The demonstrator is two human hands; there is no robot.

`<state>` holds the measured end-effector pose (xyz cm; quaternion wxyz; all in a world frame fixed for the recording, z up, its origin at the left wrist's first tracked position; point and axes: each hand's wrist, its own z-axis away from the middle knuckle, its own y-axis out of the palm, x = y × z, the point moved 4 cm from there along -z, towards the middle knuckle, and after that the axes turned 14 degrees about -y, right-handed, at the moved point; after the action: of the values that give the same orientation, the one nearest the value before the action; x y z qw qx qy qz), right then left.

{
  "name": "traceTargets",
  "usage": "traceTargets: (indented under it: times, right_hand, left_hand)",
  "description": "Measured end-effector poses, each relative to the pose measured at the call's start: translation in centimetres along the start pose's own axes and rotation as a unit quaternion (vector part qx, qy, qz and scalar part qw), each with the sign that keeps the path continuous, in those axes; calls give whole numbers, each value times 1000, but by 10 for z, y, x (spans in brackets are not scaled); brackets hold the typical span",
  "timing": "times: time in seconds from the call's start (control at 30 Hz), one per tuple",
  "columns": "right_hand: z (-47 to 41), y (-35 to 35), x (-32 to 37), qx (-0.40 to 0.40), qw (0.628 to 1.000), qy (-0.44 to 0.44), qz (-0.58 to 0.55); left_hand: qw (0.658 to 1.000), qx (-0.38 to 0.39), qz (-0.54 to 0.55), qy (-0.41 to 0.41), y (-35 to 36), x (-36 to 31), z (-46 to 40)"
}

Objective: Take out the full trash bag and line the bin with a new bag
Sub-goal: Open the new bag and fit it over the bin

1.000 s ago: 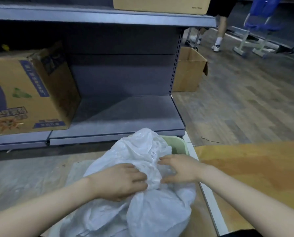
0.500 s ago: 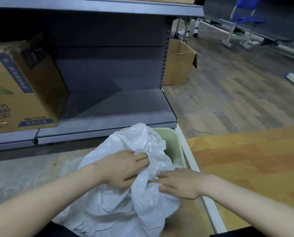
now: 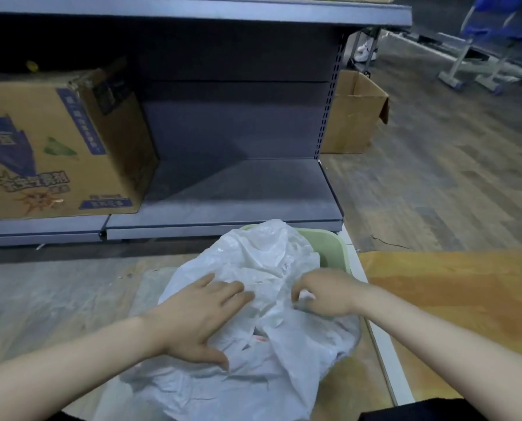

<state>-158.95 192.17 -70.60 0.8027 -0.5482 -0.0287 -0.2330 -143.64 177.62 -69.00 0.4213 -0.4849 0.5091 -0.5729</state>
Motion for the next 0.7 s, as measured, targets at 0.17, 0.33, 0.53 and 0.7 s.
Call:
traceTargets:
  times: [0.17,0.33,0.53,0.7]
  right_hand:
    - [-10,-11,32,-150,920,76,-353]
    - [-5,-7,25,-191,899,85,-384]
    - [50,-61,6,-228,965,5,-129]
    - [85,-73,-15,-135,985,72,83]
  left_hand:
    - [999,10,-45,-21,8,0,-11]
    - [996,40,23,-79,7,19,-23]
    - [977,88,-31,-192,6,58,-37]
    - [968,115,-10,-223,13,77,-50]
